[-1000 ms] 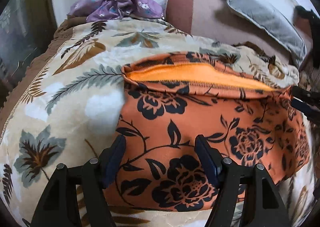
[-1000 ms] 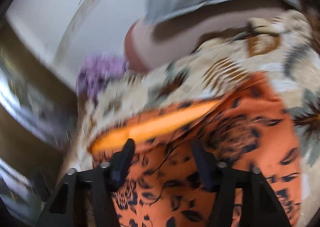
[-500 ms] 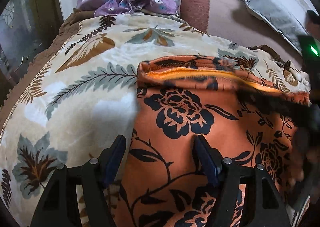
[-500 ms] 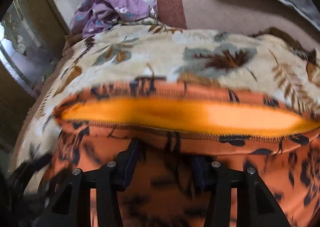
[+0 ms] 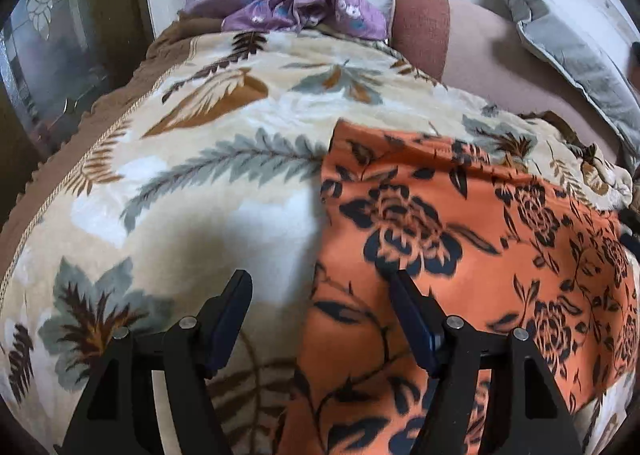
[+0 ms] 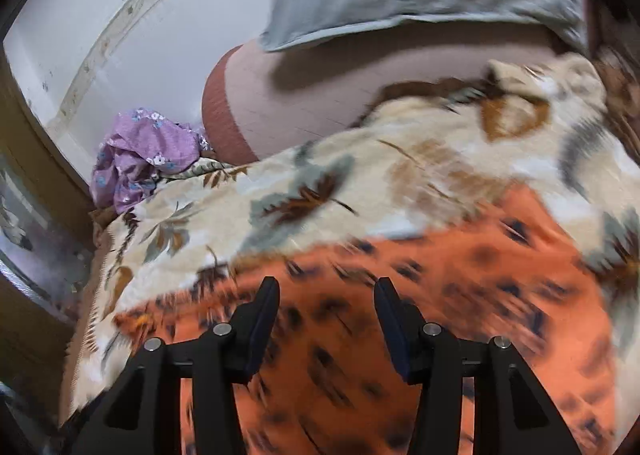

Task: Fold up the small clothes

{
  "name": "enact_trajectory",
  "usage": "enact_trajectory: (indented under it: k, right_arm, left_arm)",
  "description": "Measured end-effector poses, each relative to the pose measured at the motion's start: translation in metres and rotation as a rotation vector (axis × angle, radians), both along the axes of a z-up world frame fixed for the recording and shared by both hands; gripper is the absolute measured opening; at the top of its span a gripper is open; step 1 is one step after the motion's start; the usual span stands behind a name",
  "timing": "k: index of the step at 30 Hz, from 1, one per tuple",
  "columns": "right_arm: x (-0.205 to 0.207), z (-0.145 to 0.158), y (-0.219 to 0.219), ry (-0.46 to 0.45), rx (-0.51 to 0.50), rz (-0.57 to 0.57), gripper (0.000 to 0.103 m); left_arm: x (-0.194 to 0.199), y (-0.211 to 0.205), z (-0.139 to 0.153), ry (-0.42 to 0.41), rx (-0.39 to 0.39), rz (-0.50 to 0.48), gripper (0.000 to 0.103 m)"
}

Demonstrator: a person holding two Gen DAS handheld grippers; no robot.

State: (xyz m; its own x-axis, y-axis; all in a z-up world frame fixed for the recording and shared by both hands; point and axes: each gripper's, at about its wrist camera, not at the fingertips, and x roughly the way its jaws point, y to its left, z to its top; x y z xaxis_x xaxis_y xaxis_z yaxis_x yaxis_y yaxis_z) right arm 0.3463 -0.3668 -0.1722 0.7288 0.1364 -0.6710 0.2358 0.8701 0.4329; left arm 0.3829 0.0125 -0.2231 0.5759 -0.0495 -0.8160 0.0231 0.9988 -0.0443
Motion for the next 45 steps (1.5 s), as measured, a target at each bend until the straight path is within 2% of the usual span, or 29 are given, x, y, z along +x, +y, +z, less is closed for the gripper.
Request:
enact_trajectory:
  k: [3, 6, 10, 12, 14, 17, 19, 21, 24, 28, 30, 32, 33, 34, 35, 37, 40, 45]
  right_arm:
    - [-0.055, -0.004, -0.036, 0.023, 0.131, -0.05, 0.059]
    - [-0.093, -0.018, -0.056, 0.077, 0.264, -0.092, 0.062]
    - [-0.135, -0.038, -0.065, 0.128, 0.442, -0.119, 0.062]
    - [-0.151, -0.046, -0.064, 0.138, 0.49, -0.12, 0.063]
    - [-0.158, -0.057, -0.059, 0.148, 0.551, -0.115, 0.064]
    - [-0.161, -0.072, -0.06, 0.138, 0.597, -0.129, 0.064]
    - [-0.159, -0.08, -0.067, 0.126, 0.613, -0.176, 0.064]
    - [-0.154, -0.091, -0.079, 0.135, 0.637, -0.225, 0.064]
    - [-0.154, -0.104, -0.1, 0.062, 0.748, -0.324, 0.064]
    - [-0.149, -0.11, -0.115, -0.031, 0.793, -0.391, 0.063]
    - [-0.144, -0.109, -0.114, -0.056, 0.784, -0.386, 0.064]
    - [-0.137, -0.102, -0.11, -0.067, 0.731, -0.346, 0.062]
    - [-0.132, -0.099, -0.107, -0.063, 0.701, -0.325, 0.048]
    - [-0.128, -0.096, -0.102, -0.044, 0.66, -0.303, 0.026]
    - [-0.126, -0.094, -0.098, -0.034, 0.625, -0.296, 0.024]
    - [-0.125, -0.083, -0.095, -0.041, 0.554, -0.281, 0.017]
    - [-0.13, -0.06, -0.085, -0.089, 0.453, -0.249, 0.015]
    - [-0.151, -0.03, -0.067, -0.114, 0.352, -0.202, 0.014]
  left_arm:
    - [-0.023, 0.0, 0.002, 0.016, -0.031, -0.037, 0.072]
    - [-0.056, -0.008, 0.001, 0.059, -0.093, -0.085, 0.072]
    - [-0.097, -0.022, 0.003, 0.053, -0.093, -0.144, 0.075]
    - [-0.115, -0.021, 0.001, 0.075, -0.154, -0.154, 0.079]
    - [-0.126, -0.021, -0.006, 0.135, -0.279, -0.194, 0.079]
    - [-0.123, -0.027, -0.016, 0.188, -0.341, -0.217, 0.079]
    - [-0.114, -0.025, -0.021, 0.174, -0.357, -0.185, 0.079]
    - [-0.1, -0.021, -0.032, 0.203, -0.395, -0.145, 0.079]
    - [-0.082, -0.01, -0.034, 0.184, -0.534, -0.094, 0.08]
    - [-0.069, 0.005, -0.043, 0.171, -0.696, -0.007, 0.079]
    - [-0.066, 0.009, -0.045, 0.144, -0.739, 0.032, 0.073]
    - [-0.061, 0.007, -0.047, 0.14, -0.699, 0.049, 0.037]
    - [-0.058, 0.006, -0.05, 0.151, -0.684, 0.049, 0.031]
    - [-0.058, 0.005, -0.051, 0.154, -0.681, 0.051, 0.027]
    - [-0.06, 0.004, -0.05, 0.144, -0.677, 0.053, 0.022]
    - [-0.065, -0.001, -0.041, 0.107, -0.638, 0.028, 0.016]
    - [-0.072, -0.005, -0.024, 0.055, -0.592, 0.003, 0.012]
    - [-0.086, 0.01, 0.002, 0.0, -0.519, -0.013, 0.01]
